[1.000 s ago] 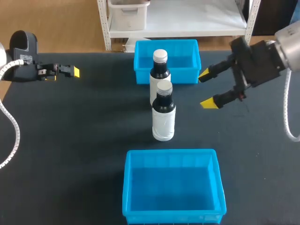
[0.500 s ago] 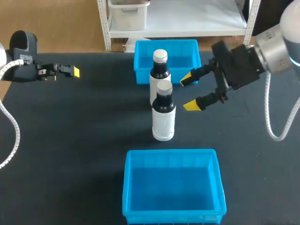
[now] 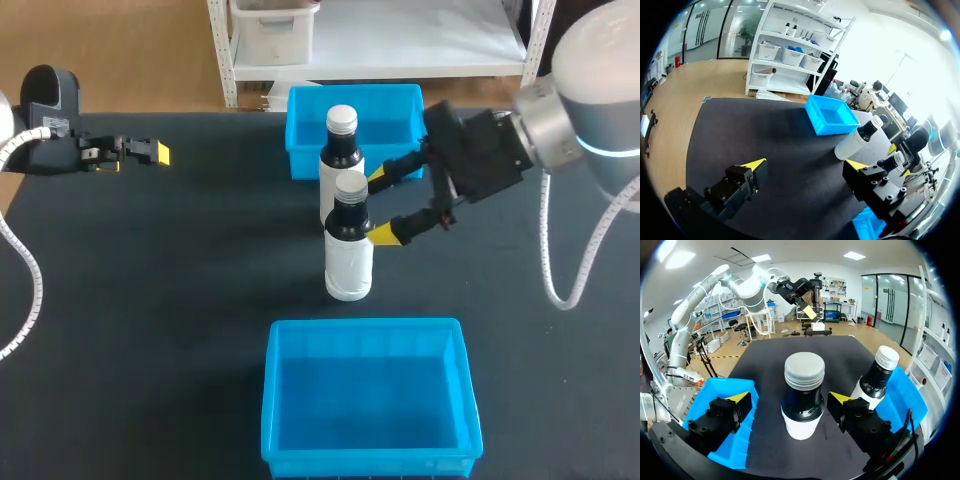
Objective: Pick up the bottle, and place it in the far bin if it is heavy, or in the near bin if it is light.
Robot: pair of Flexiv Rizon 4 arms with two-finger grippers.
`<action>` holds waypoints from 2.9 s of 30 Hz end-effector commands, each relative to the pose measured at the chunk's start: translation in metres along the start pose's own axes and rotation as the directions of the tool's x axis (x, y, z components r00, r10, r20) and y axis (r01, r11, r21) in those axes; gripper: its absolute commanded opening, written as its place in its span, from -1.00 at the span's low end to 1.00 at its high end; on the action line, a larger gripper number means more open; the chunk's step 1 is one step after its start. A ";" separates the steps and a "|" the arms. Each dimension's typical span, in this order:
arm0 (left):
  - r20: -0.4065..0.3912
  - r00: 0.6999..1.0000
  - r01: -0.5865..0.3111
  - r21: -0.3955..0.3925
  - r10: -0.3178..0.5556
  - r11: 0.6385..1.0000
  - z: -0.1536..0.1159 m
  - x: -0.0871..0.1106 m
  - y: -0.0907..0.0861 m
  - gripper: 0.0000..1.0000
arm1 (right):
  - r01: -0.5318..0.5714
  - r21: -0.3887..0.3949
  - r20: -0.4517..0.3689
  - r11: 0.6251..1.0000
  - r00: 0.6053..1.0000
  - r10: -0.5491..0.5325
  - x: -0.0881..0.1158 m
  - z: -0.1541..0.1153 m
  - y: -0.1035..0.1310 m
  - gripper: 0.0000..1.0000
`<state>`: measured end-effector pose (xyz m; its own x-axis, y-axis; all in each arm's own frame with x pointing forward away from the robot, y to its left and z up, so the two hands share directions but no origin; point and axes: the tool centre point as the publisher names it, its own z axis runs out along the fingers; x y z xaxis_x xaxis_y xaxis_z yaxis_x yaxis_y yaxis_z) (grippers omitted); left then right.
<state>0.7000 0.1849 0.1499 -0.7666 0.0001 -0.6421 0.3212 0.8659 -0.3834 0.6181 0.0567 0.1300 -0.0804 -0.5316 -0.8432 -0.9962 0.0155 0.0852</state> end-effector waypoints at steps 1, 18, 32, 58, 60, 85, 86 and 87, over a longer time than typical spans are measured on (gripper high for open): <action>0.000 1.000 0.000 0.000 0.000 1.000 0.000 0.000 0.000 1.00 | -0.001 -0.005 -0.003 1.000 1.000 0.001 -0.002 0.009 -0.006 1.00; 0.000 1.000 0.000 0.000 0.000 1.000 0.000 0.000 0.000 1.00 | -0.010 -0.020 0.010 1.000 1.000 0.010 -0.008 0.028 -0.013 1.00; 0.000 1.000 0.000 0.000 0.000 1.000 0.000 0.000 0.000 1.00 | -0.016 -0.010 0.016 1.000 1.000 0.016 -0.007 0.030 -0.015 1.00; 0.000 1.000 0.000 0.000 0.000 1.000 0.000 0.000 0.000 1.00 | -0.002 -0.002 0.014 1.000 1.000 0.002 -0.010 0.029 -0.014 -0.74; 0.000 1.000 0.000 0.000 0.000 1.000 0.000 0.000 0.000 1.00 | 0.003 0.000 0.013 1.000 1.000 -0.003 -0.013 0.028 -0.013 -1.00; 0.000 1.000 0.000 0.000 0.000 1.000 0.000 0.000 0.000 1.00 | 0.064 0.082 0.004 0.995 0.998 -0.065 -0.055 -0.064 0.003 -1.00; 0.000 1.000 0.000 0.000 0.000 1.000 0.000 0.000 0.000 1.00 | 0.063 0.084 0.004 0.995 0.998 -0.063 -0.055 -0.067 0.004 -1.00; 0.000 1.000 0.000 0.000 0.000 1.000 0.000 0.000 0.000 1.00 | 0.060 0.086 0.006 0.995 0.998 -0.060 -0.054 -0.070 0.004 -1.00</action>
<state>0.7000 0.1849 0.1499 -0.7666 0.0001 -0.6421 0.3212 0.8659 -0.3834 0.6279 0.0374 0.2046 -0.0192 -0.5267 -0.8498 -0.9987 0.0502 -0.0085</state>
